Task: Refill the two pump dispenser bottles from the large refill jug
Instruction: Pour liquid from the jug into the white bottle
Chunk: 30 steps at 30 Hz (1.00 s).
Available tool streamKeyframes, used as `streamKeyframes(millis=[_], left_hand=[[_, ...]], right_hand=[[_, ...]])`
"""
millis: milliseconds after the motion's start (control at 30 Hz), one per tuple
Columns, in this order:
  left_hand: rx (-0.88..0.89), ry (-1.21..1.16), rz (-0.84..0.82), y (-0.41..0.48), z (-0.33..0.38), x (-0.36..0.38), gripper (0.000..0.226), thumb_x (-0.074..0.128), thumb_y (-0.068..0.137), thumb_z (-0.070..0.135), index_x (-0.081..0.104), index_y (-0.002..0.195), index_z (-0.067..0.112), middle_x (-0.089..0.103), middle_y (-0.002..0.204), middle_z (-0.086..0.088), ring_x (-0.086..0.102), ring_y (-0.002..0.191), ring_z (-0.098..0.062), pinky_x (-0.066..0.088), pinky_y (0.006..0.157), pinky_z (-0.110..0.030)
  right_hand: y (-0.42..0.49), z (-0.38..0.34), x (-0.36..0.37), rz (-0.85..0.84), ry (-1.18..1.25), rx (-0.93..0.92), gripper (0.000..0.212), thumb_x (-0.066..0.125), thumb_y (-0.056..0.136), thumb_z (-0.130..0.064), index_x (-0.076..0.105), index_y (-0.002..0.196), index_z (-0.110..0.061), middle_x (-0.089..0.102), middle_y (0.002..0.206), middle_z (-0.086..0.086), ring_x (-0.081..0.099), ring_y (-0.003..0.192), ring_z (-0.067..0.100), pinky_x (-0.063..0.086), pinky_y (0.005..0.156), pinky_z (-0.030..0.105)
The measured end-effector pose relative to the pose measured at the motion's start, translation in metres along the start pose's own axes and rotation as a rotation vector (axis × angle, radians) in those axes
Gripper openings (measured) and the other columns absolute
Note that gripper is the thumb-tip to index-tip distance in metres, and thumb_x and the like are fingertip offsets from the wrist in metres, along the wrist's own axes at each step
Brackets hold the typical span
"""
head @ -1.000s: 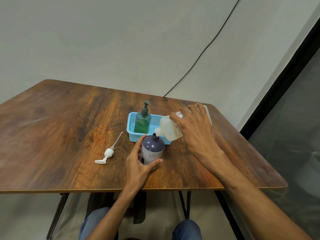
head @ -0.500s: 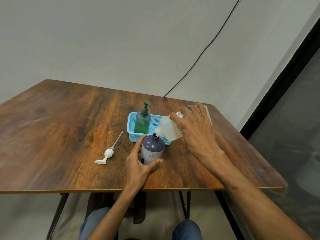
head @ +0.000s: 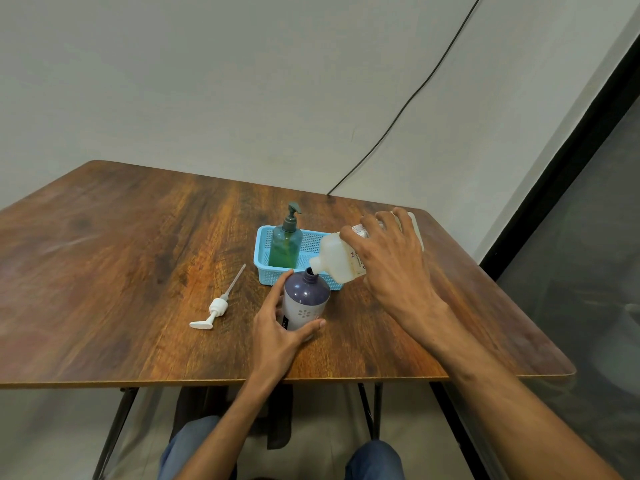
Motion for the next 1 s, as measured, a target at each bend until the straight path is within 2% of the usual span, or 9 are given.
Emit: streamKeyframes(millis=[133, 267, 467, 600, 667, 800, 867, 1000], left_hand=[[-0.007, -0.004, -0.003, 0.000, -0.001, 0.000, 0.103, 0.094, 0.063, 0.035, 0.043, 0.152, 0.028, 0.055, 0.146, 0.011, 0.054, 0.129, 0.003, 0.046, 0.098, -0.009], [-0.013, -0.003, -0.004, 0.000, -0.002, 0.000, 0.103, 0.094, 0.062, 0.038, 0.043, 0.151, 0.028, 0.055, 0.146, 0.011, 0.053, 0.130, 0.002, 0.045, 0.099, -0.009], [-0.021, 0.003, -0.006, 0.000, -0.005, 0.000, 0.103, 0.093, 0.062, 0.039, 0.042, 0.151, 0.029, 0.054, 0.147, 0.011, 0.054, 0.131, -0.001, 0.048, 0.103, -0.017], [-0.025, 0.016, -0.001, 0.001, -0.006, 0.000, 0.104, 0.093, 0.063, 0.037, 0.041, 0.152, 0.025, 0.054, 0.149, 0.005, 0.054, 0.134, -0.008, 0.049, 0.109, -0.032], [-0.021, 0.024, 0.000, 0.001, -0.006, 0.000, 0.103, 0.093, 0.064, 0.035, 0.041, 0.153, 0.025, 0.053, 0.150, 0.004, 0.054, 0.134, -0.010, 0.049, 0.109, -0.034], [-0.022, 0.025, 0.002, 0.000, -0.004, 0.001, 0.100, 0.092, 0.063, 0.037, 0.043, 0.150, 0.029, 0.054, 0.147, 0.010, 0.055, 0.130, -0.002, 0.048, 0.103, -0.016], [-0.027, 0.025, 0.007, -0.001, -0.004, 0.000, 0.099, 0.091, 0.063, 0.039, 0.042, 0.149, 0.032, 0.053, 0.146, 0.012, 0.055, 0.128, 0.000, 0.047, 0.102, -0.014], [-0.026, 0.035, 0.015, 0.000, -0.003, 0.001, 0.097, 0.091, 0.064, 0.036, 0.042, 0.147, 0.033, 0.053, 0.143, 0.016, 0.054, 0.127, 0.006, 0.046, 0.096, -0.006]], right_hand=[[0.000, 0.001, -0.001, 0.026, 0.018, 0.000, 0.050, 0.071, 0.078, -0.014, 0.055, 0.125, -0.022, 0.060, 0.122, 0.012, 0.050, 0.117, 0.036, 0.028, 0.110, 0.052], [-0.001, 0.002, 0.002, 0.023, 0.034, 0.008, 0.053, 0.072, 0.080, -0.019, 0.054, 0.130, -0.023, 0.058, 0.126, 0.012, 0.048, 0.120, 0.036, 0.025, 0.113, 0.052], [-0.005, 0.005, 0.008, 0.079, 0.063, 0.036, 0.053, 0.073, 0.079, -0.020, 0.055, 0.129, -0.024, 0.059, 0.124, 0.010, 0.050, 0.116, 0.034, 0.027, 0.109, 0.050], [-0.012, 0.009, 0.018, 0.082, 0.111, 0.077, 0.066, 0.082, 0.072, -0.023, 0.055, 0.132, -0.024, 0.058, 0.129, 0.012, 0.050, 0.120, 0.035, 0.030, 0.107, 0.050], [-0.017, 0.010, 0.023, 0.091, 0.142, 0.102, 0.071, 0.084, 0.067, -0.021, 0.056, 0.132, -0.022, 0.059, 0.130, 0.013, 0.051, 0.120, 0.035, 0.032, 0.106, 0.051], [-0.030, 0.018, 0.040, 0.114, 0.254, 0.202, 0.080, 0.085, 0.061, -0.015, 0.055, 0.134, -0.021, 0.061, 0.129, 0.010, 0.055, 0.119, 0.032, 0.037, 0.104, 0.049], [-0.038, 0.021, 0.052, 0.122, 0.353, 0.270, 0.081, 0.087, 0.061, -0.018, 0.054, 0.135, -0.021, 0.063, 0.126, 0.007, 0.057, 0.116, 0.029, 0.041, 0.100, 0.046], [-0.054, 0.033, 0.082, 0.153, 0.742, 0.452, 0.074, 0.089, 0.064, -0.028, 0.053, 0.129, -0.025, 0.065, 0.115, -0.001, 0.061, 0.104, 0.019, 0.056, 0.081, 0.037]])
Point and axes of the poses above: each hand's wrist, its own y-axis towards the middle knuckle, its own x-axis out of the palm, z = x × y, the point moved 7 cm from there along y, towards the middle knuckle
